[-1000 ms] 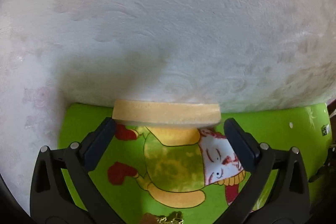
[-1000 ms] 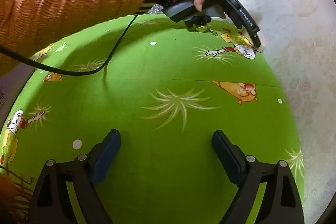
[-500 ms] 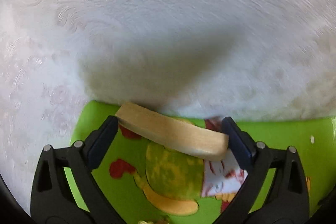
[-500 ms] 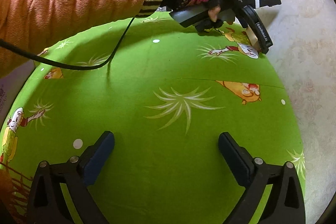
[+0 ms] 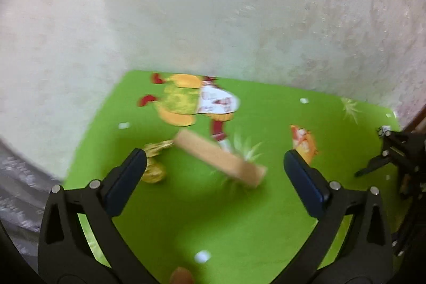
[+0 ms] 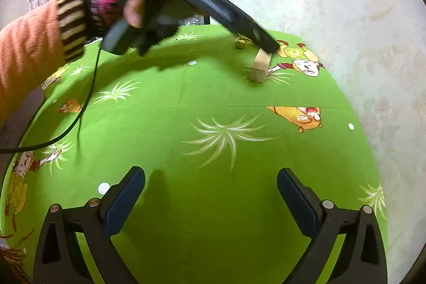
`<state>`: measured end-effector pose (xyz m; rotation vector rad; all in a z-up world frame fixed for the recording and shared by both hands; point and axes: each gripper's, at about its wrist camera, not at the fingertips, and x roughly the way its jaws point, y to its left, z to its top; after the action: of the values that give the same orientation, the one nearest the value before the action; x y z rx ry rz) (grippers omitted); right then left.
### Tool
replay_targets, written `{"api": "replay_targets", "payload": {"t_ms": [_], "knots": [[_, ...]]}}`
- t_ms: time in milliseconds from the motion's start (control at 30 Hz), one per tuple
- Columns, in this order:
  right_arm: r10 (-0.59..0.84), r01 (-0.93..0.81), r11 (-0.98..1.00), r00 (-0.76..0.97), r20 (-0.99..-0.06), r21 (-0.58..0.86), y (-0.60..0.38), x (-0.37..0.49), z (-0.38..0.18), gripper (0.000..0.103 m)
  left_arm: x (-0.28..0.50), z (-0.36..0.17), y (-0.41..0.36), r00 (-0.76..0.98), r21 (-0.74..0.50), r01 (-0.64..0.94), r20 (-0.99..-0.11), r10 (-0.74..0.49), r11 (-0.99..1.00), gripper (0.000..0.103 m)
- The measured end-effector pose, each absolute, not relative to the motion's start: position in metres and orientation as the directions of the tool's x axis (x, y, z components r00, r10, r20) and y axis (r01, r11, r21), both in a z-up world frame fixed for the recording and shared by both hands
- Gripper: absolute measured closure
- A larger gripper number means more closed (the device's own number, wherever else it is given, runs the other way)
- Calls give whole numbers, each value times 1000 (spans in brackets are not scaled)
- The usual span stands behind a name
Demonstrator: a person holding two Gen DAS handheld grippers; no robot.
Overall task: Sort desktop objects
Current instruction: 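Grasp the gold ornament with the left gripper while the right grasps the wooden stick, then carry the gold ornament and wooden stick into the purple box and release both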
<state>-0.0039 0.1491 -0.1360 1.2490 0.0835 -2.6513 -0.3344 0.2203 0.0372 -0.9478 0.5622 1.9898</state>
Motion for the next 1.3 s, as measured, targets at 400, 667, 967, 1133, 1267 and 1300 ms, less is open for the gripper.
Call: {"api": "replay_targets", "payload": {"t_ms": [400, 667, 967, 1133, 1267, 1300], "knots": [[-10, -40, -998, -578, -816, 40, 177, -165, -130, 12, -385, -6, 177, -540, 74, -552, -791, 288, -831, 0], [11, -23, -1000, -596, -803, 3, 190, -176, -144, 66, -397, 8, 191, -498, 79, -616, -810, 309, -784, 42], [-17, -5, -1000, -627, -779, 25, 201, -146, -149, 83, -380, -2, 186, -420, -6, -609, -846, 329, -793, 82], [-65, -14, -995, -631, -773, 95, 205, -131, -136, 83, -341, 1, 160, -448, -16, -517, -847, 287, -856, 82], [-93, 7, -993, -622, -778, 114, 198, -111, -130, 83, -297, 3, 153, -498, 23, -457, -834, 235, -889, 82], [-100, 13, -993, -620, -778, 118, 196, -109, -130, 83, -285, 4, 149, -505, 13, -433, -831, 231, -901, 82]]}}
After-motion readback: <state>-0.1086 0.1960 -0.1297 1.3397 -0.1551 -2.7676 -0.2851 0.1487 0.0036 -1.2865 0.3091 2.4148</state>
